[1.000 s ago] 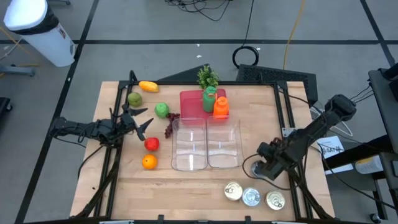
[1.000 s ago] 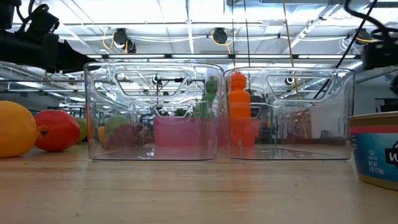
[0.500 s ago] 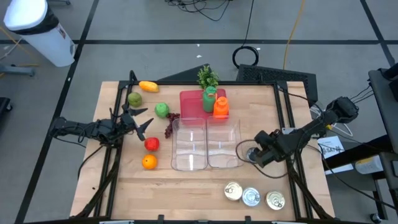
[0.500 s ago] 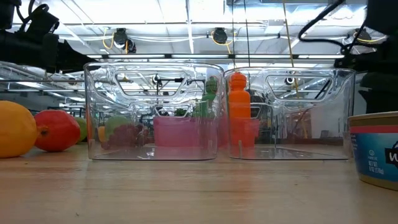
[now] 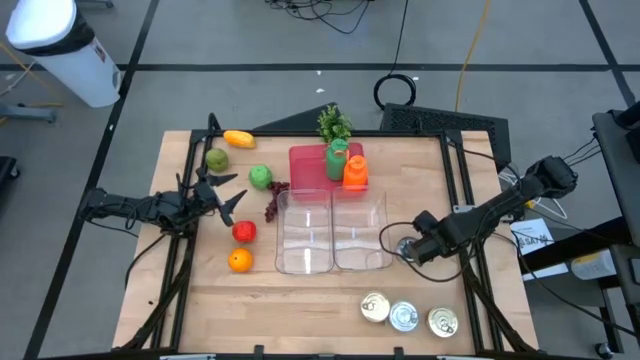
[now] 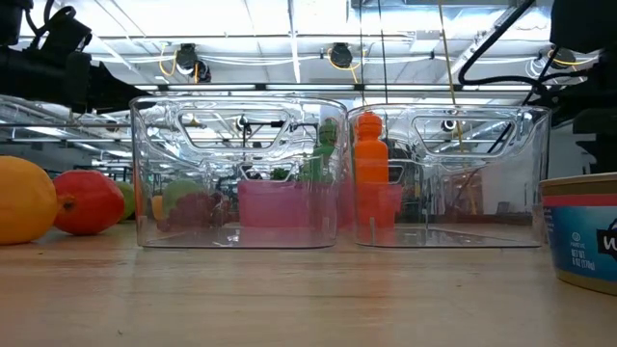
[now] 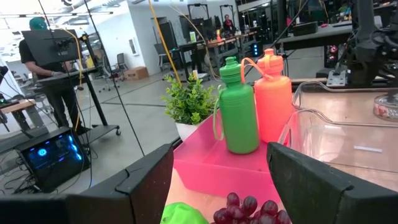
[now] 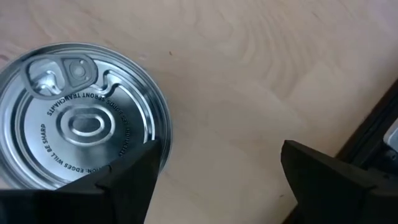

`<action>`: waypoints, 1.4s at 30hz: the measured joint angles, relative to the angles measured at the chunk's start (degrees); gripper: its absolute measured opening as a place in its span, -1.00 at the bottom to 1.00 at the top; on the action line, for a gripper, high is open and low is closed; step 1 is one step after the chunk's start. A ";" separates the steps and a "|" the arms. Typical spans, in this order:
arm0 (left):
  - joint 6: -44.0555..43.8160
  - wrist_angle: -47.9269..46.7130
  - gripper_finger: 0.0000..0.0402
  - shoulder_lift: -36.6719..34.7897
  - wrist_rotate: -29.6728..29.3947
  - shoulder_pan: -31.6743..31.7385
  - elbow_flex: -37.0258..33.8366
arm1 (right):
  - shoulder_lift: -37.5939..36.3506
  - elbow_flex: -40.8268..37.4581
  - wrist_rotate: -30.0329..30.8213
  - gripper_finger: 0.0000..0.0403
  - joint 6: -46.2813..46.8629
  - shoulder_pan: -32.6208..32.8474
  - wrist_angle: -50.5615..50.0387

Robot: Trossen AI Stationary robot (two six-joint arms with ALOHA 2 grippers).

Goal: Pick & Place Food Item
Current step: Put the top green tuna can into the right transparent bin

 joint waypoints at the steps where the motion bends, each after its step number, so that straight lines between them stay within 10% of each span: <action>1: 0.00 0.01 0.36 0.00 0.01 -0.01 0.00 | 0.00 0.00 0.11 0.54 0.22 -0.16 0.01; 21: 0.00 0.00 0.36 -0.01 0.00 0.00 0.00 | -0.25 -0.04 1.55 0.34 -6.18 -3.50 8.98; 42: 0.00 0.01 0.36 0.00 0.00 -0.01 0.00 | -0.20 -0.02 -1.45 0.34 -6.00 8.44 21.26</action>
